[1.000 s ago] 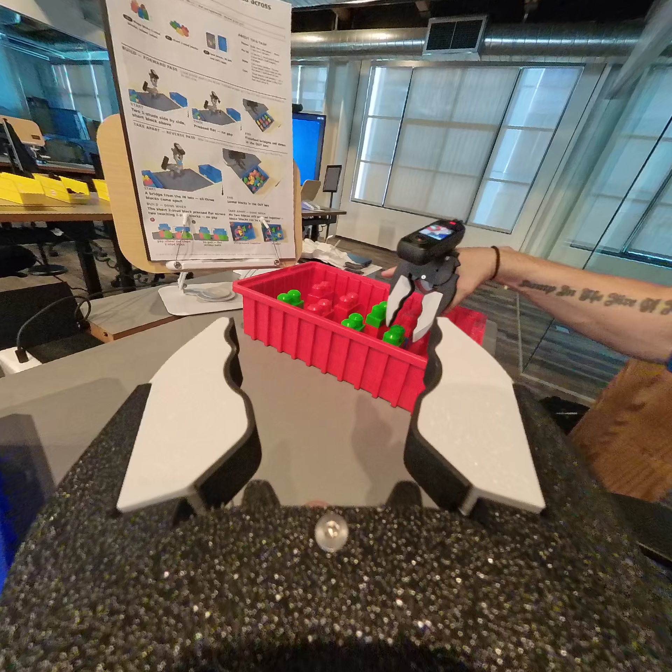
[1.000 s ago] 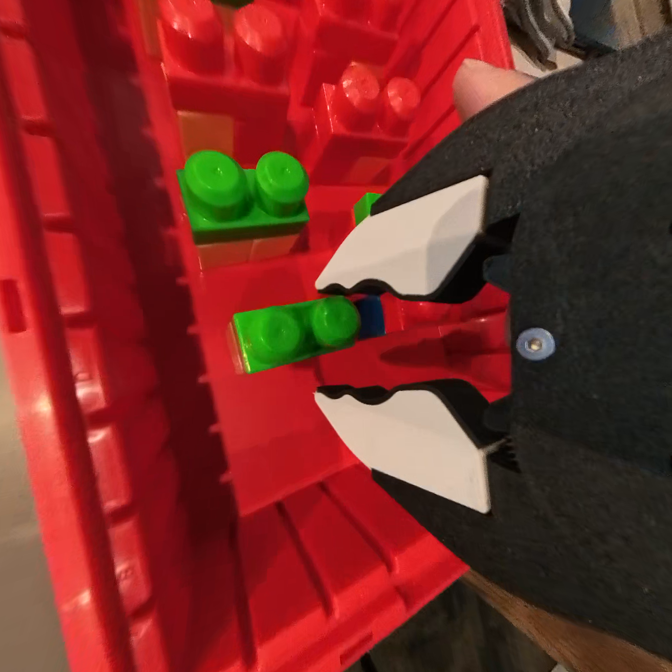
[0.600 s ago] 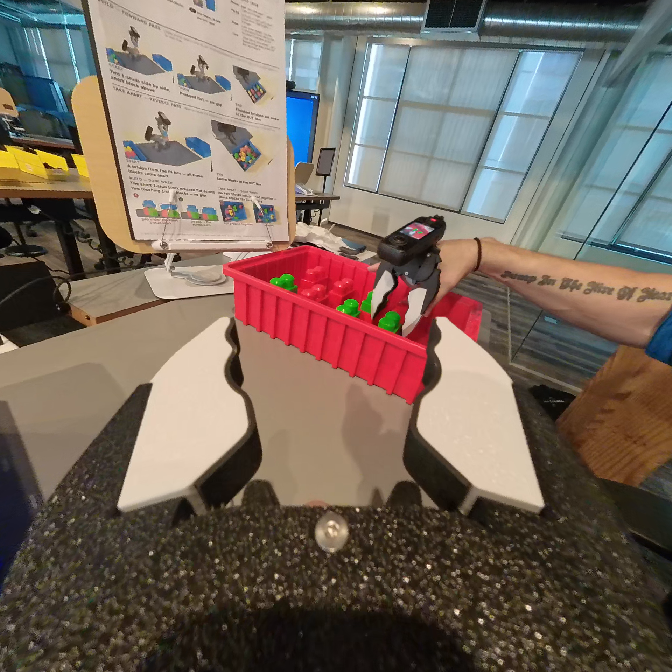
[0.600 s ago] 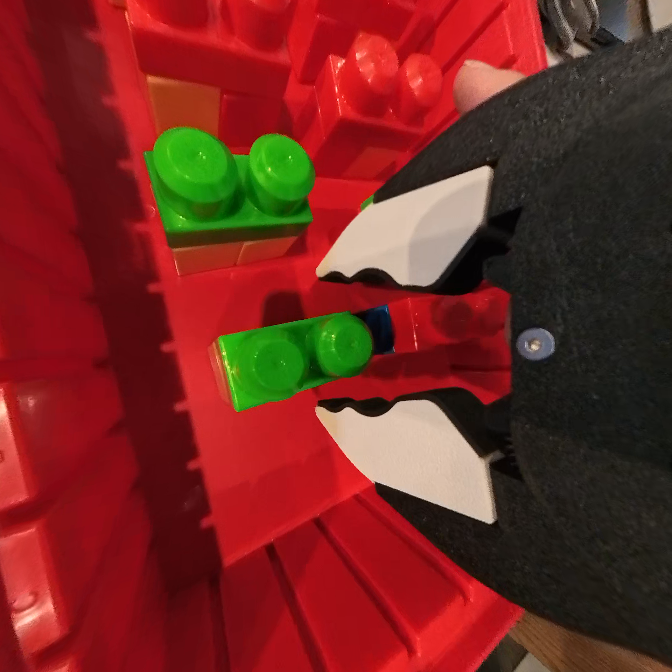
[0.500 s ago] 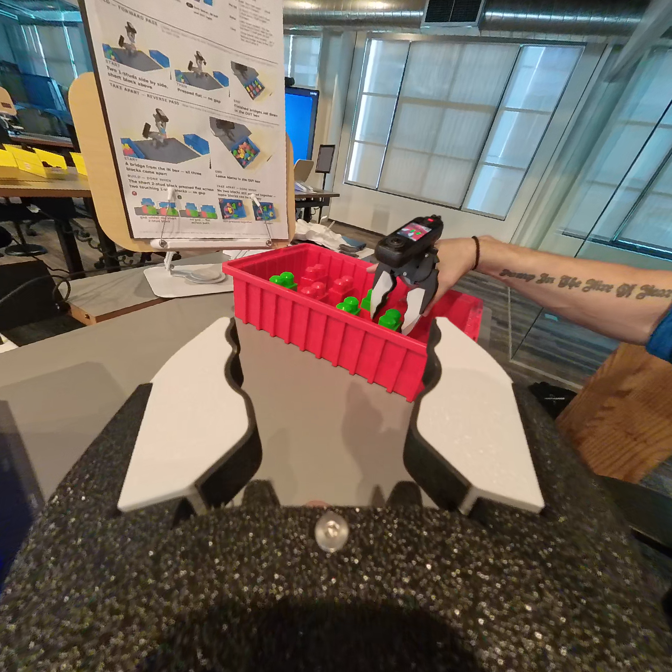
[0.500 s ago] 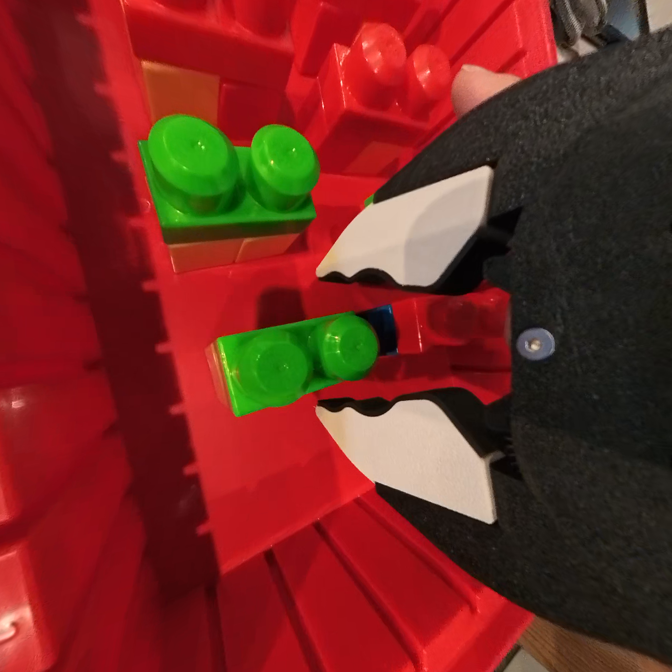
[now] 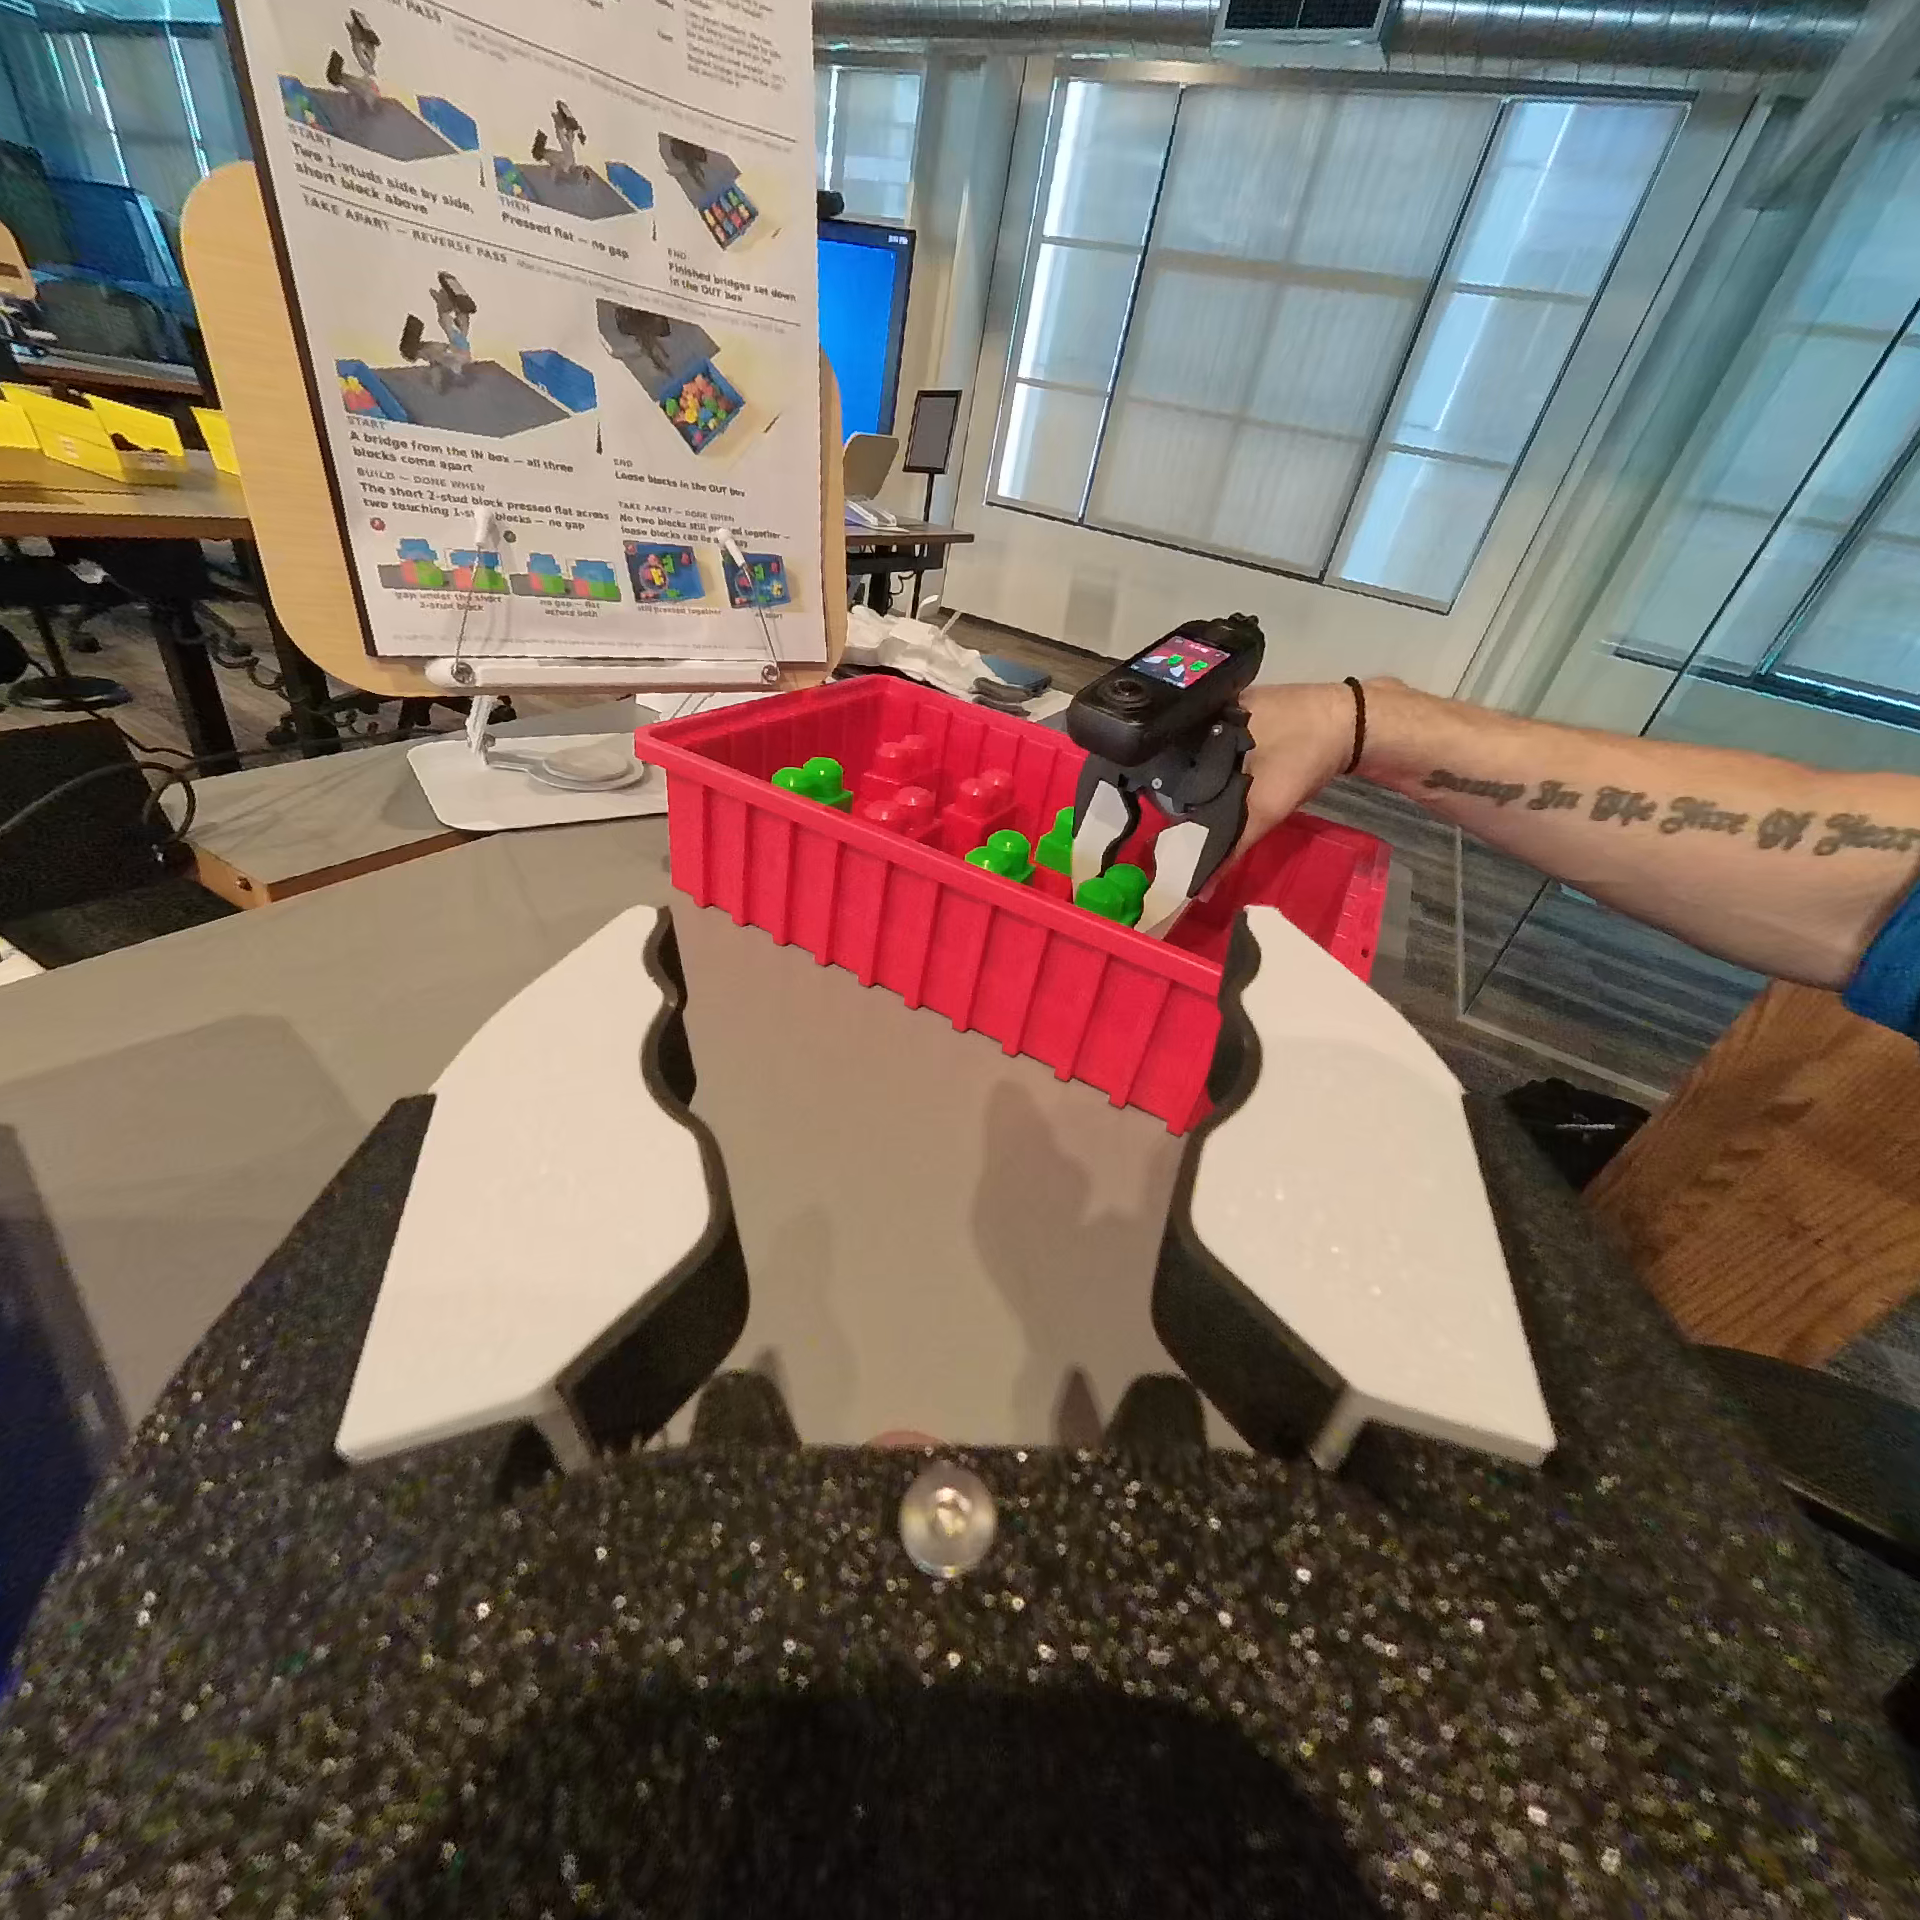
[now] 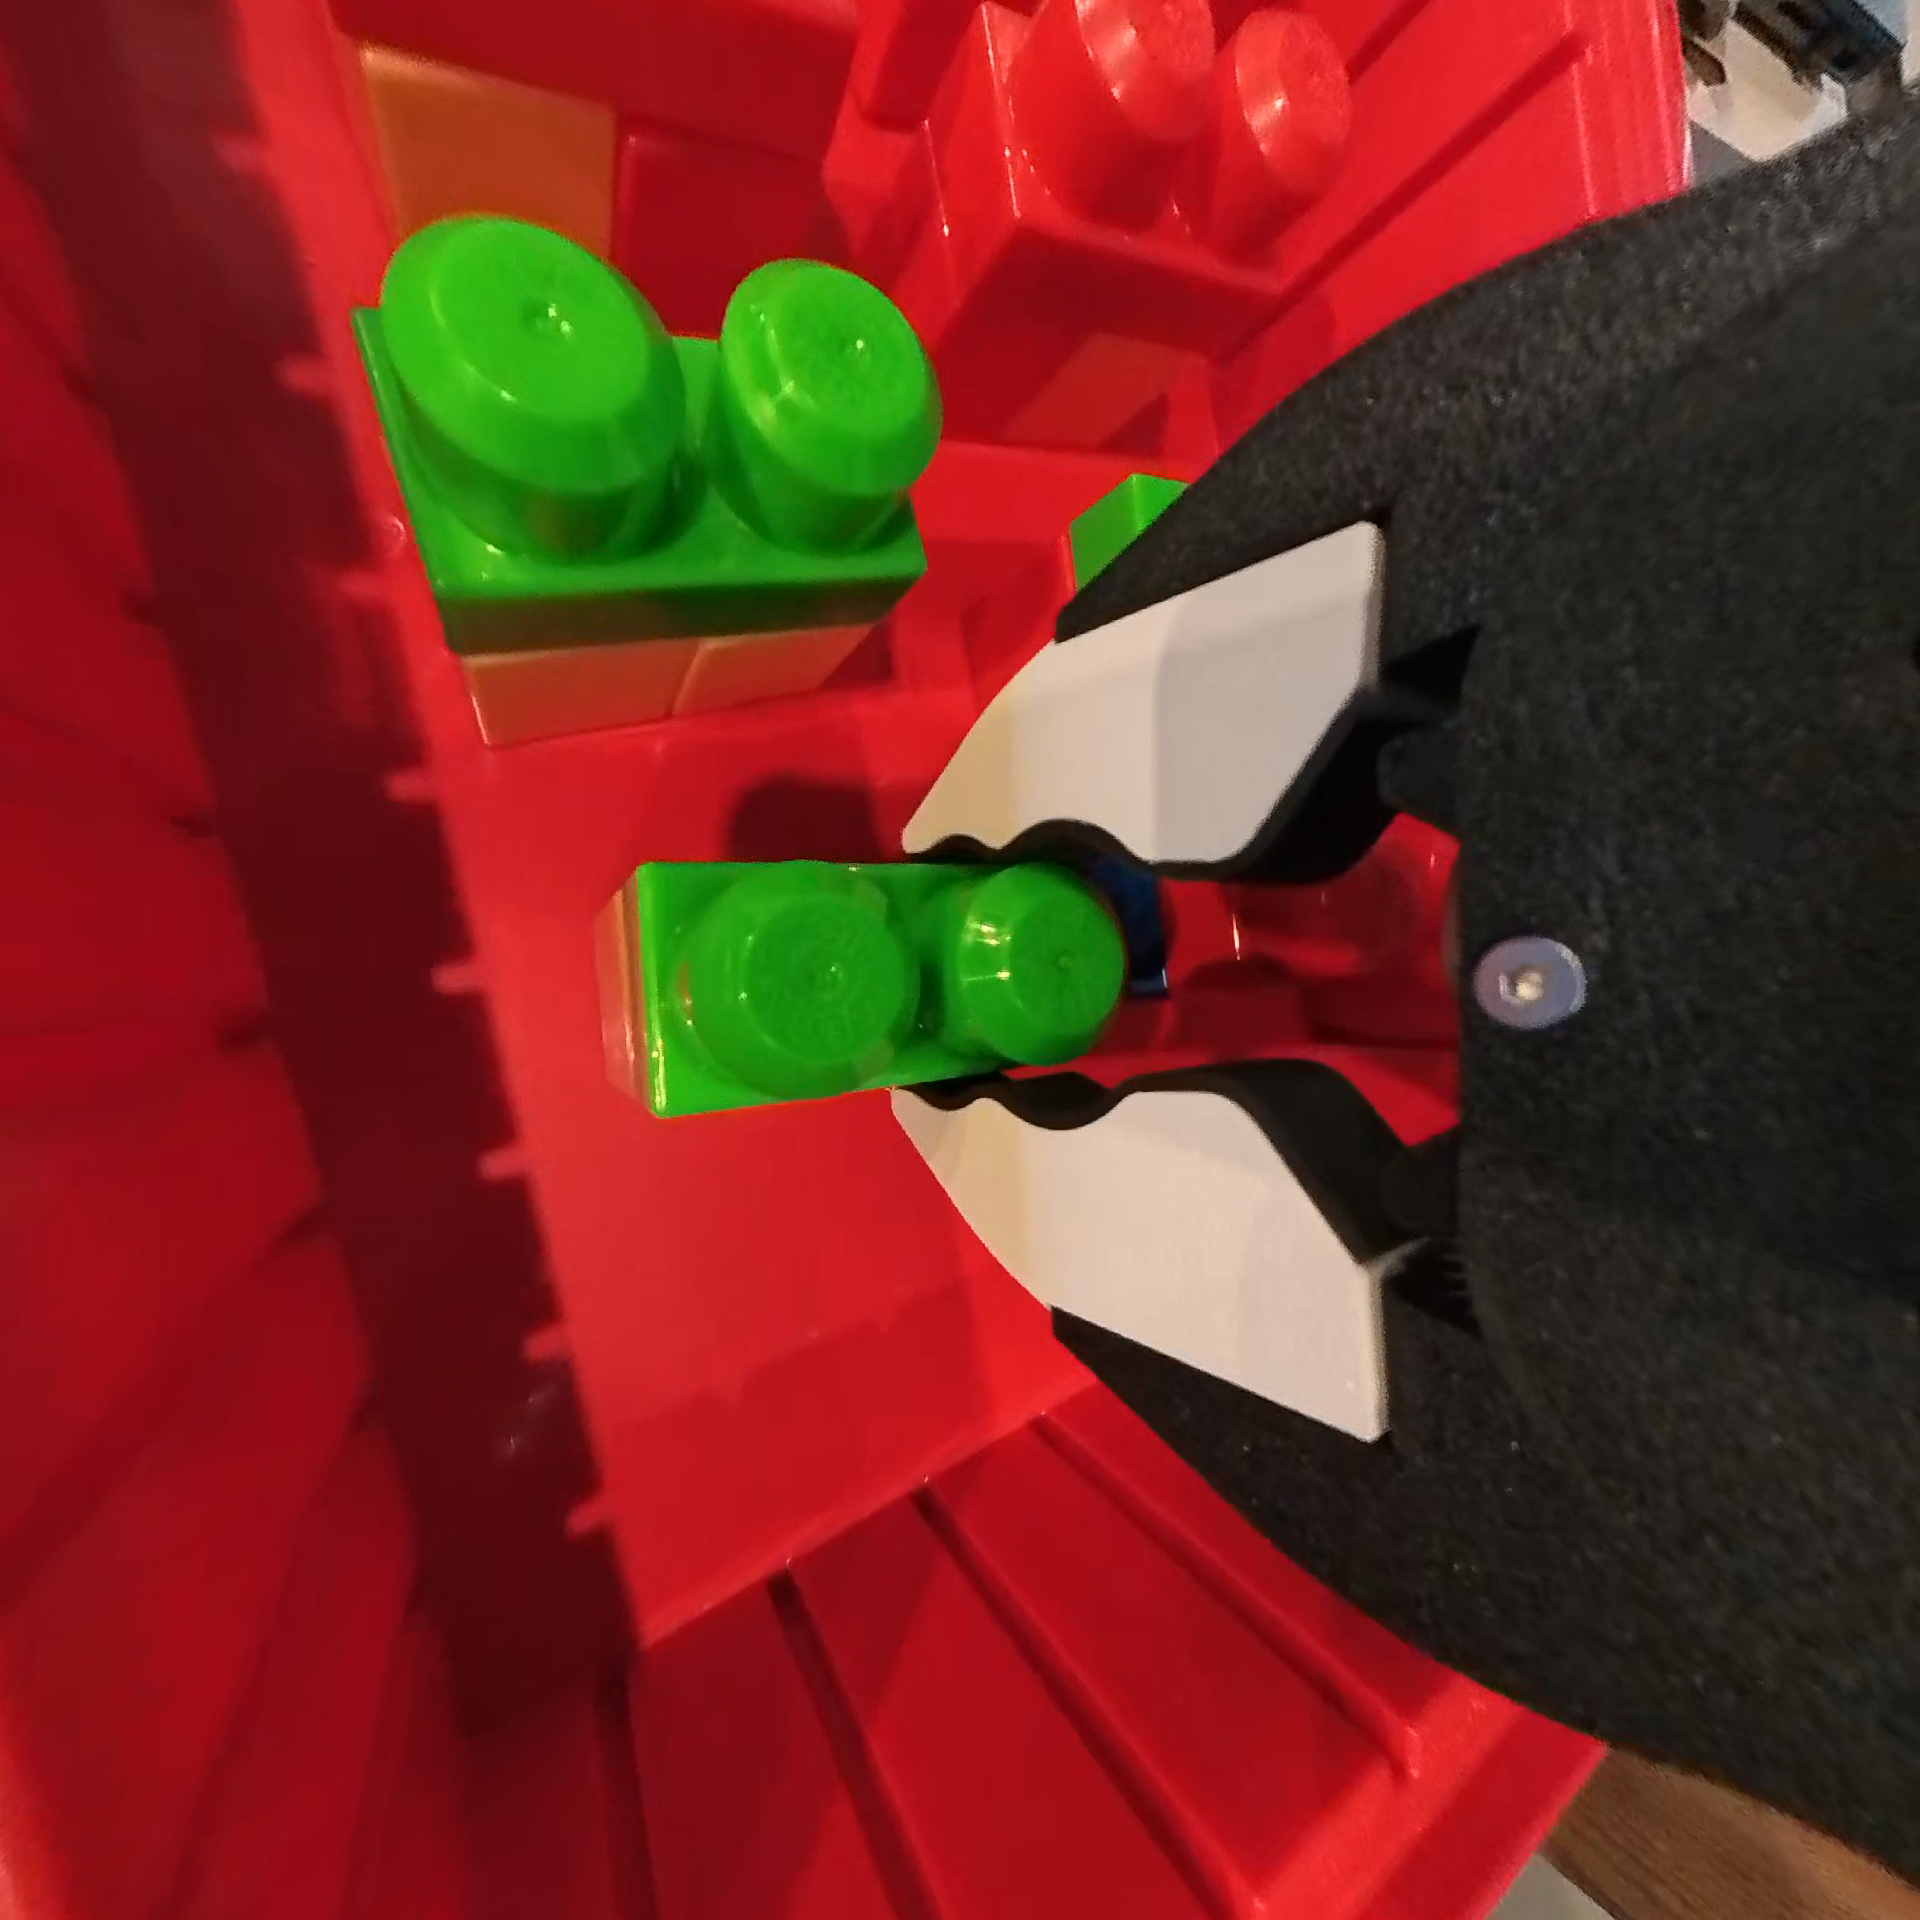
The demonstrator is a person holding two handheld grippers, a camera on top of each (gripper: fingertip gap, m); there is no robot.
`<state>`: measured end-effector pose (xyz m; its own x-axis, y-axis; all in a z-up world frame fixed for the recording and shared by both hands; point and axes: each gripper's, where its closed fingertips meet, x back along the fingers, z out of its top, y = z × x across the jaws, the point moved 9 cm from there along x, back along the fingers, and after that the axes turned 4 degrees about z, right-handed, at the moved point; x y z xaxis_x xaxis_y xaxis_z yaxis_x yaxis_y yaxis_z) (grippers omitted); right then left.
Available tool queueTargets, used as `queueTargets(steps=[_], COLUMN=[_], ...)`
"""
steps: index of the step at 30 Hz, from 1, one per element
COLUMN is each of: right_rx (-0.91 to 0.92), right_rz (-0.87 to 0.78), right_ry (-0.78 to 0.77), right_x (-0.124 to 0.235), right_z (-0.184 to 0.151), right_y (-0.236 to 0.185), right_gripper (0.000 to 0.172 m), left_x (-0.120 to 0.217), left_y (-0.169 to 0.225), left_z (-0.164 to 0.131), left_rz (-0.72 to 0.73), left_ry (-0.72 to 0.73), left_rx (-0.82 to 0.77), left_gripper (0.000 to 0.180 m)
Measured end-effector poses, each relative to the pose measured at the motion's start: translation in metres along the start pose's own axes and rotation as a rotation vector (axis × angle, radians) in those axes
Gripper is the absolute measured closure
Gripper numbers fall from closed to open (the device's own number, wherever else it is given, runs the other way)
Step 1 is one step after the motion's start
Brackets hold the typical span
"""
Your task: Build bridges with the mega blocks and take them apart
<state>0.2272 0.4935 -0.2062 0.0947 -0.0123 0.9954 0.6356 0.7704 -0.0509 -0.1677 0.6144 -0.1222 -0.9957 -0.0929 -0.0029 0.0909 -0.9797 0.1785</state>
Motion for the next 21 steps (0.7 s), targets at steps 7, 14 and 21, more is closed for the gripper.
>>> queueTargets(steps=[7,14,21], right_rx=[-0.01,-0.064,-0.097], right_rz=[-0.003,-0.05,-0.144], right_ry=[-0.005,-0.004,0.043], right_x=[0.0,0.021,0.089], right_z=[0.0,-0.008,-0.006], right_y=[0.0,0.001,-0.001], right_gripper=[0.135,0.135,0.135], left_x=[0.0,0.001,0.006], left_y=[0.0,0.001,0.004], left_z=[0.0,0.002,0.009], left_rz=[0.003,0.003,0.004], left_ry=[-0.002,0.0,0.019], left_rx=[-0.001,-0.006,-0.021], left_gripper=[0.083,0.083,0.083])
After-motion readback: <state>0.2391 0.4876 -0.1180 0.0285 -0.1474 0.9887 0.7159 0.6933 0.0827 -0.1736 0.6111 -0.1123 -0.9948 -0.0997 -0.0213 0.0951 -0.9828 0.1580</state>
